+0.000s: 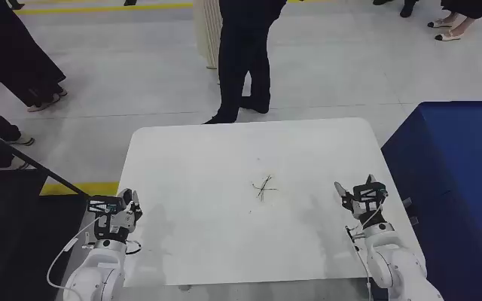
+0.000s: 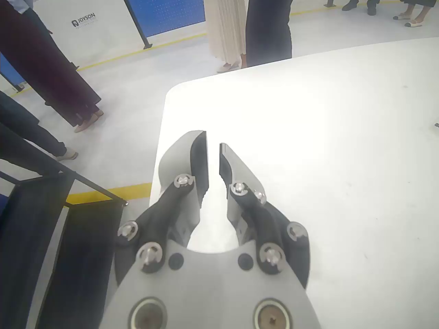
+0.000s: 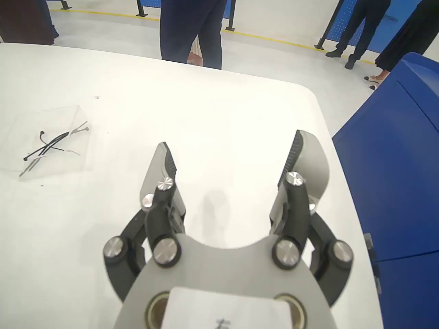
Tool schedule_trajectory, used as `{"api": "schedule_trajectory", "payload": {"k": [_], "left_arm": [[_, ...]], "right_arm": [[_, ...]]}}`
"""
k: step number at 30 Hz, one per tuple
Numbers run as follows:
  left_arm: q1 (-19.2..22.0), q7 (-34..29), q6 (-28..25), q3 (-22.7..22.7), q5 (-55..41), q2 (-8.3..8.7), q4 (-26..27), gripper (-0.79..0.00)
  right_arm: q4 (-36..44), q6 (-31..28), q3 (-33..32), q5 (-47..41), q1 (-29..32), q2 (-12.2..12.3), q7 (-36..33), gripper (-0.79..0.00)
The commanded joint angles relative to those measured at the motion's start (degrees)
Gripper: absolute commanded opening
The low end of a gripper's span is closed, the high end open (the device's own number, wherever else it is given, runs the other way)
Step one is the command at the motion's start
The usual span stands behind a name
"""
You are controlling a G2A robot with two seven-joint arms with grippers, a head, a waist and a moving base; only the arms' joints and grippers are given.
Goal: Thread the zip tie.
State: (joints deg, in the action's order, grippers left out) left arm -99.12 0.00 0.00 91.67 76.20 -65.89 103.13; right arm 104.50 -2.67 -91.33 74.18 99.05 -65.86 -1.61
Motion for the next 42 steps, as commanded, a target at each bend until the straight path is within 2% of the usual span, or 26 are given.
{"api": "schedule_trajectory", "payload": {"k": [1, 3, 5, 7, 9, 11, 14, 17, 25, 27, 28, 30, 32, 35, 37, 42], "left_arm": [[0.0, 0.0, 0.0, 0.0, 0.0, 0.0, 0.0, 0.0], [0.0, 0.0, 0.0, 0.0, 0.0, 0.0, 0.0, 0.0], [0.0, 0.0, 0.0, 0.0, 0.0, 0.0, 0.0, 0.0], [0.0, 0.0, 0.0, 0.0, 0.0, 0.0, 0.0, 0.0], [0.0, 0.0, 0.0, 0.0, 0.0, 0.0, 0.0, 0.0], [0.0, 0.0, 0.0, 0.0, 0.0, 0.0, 0.0, 0.0], [0.0, 0.0, 0.0, 0.0, 0.0, 0.0, 0.0, 0.0], [0.0, 0.0, 0.0, 0.0, 0.0, 0.0, 0.0, 0.0], [0.0, 0.0, 0.0, 0.0, 0.0, 0.0, 0.0, 0.0], [0.0, 0.0, 0.0, 0.0, 0.0, 0.0, 0.0, 0.0], [0.0, 0.0, 0.0, 0.0, 0.0, 0.0, 0.0, 0.0], [0.0, 0.0, 0.0, 0.0, 0.0, 0.0, 0.0, 0.0], [0.0, 0.0, 0.0, 0.0, 0.0, 0.0, 0.0, 0.0], [0.0, 0.0, 0.0, 0.0, 0.0, 0.0, 0.0, 0.0], [0.0, 0.0, 0.0, 0.0, 0.0, 0.0, 0.0, 0.0], [0.0, 0.0, 0.0, 0.0, 0.0, 0.0, 0.0, 0.0]], "right_arm": [[2.04, -7.05, 0.34, -1.66, -0.83, 0.3, -5.76, 0.0], [4.17, -16.05, 1.13, -5.01, -2.74, 0.75, -15.24, 0.0], [6.6, -19.04, 1.8, -9.73, -5.29, 0.88, -22.77, 0.0], [7.74, -21.34, 2.79, -17.28, -9.27, 1.05, -33.71, 0.0], [7.84, -19.65, 4.58, -24.64, -14.5, 1.11, -45.92, 0.0], [6.84, -13.81, 6.13, -31.03, -20.54, 1.02, -56.1, 0.0], [2.71, -4.17, 8.48, -39.73, -30.0, 0.69, -67.0, 0.0], [-1.27, -0.74, 11.19, -45.81, -37.1, 0.59, -77.46, 0.0], [-1.27, -0.74, 11.19, -45.81, -37.1, 0.59, -77.46, 0.0], [-1.53, -0.57, 12.5, -50.57, -37.59, 0.47, -80.37, 0.0], [-3.29, 1.56, 13.29, -56.02, -39.52, 0.34, -84.71, 0.0], [-8.63, 7.93, 16.02, -63.71, -45.71, 0.23, -86.39, 0.0], [-16.32, 18.33, 20.95, -69.99, -53.21, 0.0, -86.39, 0.0], [-34.58, 18.99, 33.73, -82.89, -65.74, -0.82, -86.39, 0.0], [-45.4, 18.99, 42.38, -84.35, -74.0, -1.72, -86.39, 0.0], [-59.74, 18.98, 60.6, -89.79, -85.17, -5.17, -86.39, 0.0]]}}
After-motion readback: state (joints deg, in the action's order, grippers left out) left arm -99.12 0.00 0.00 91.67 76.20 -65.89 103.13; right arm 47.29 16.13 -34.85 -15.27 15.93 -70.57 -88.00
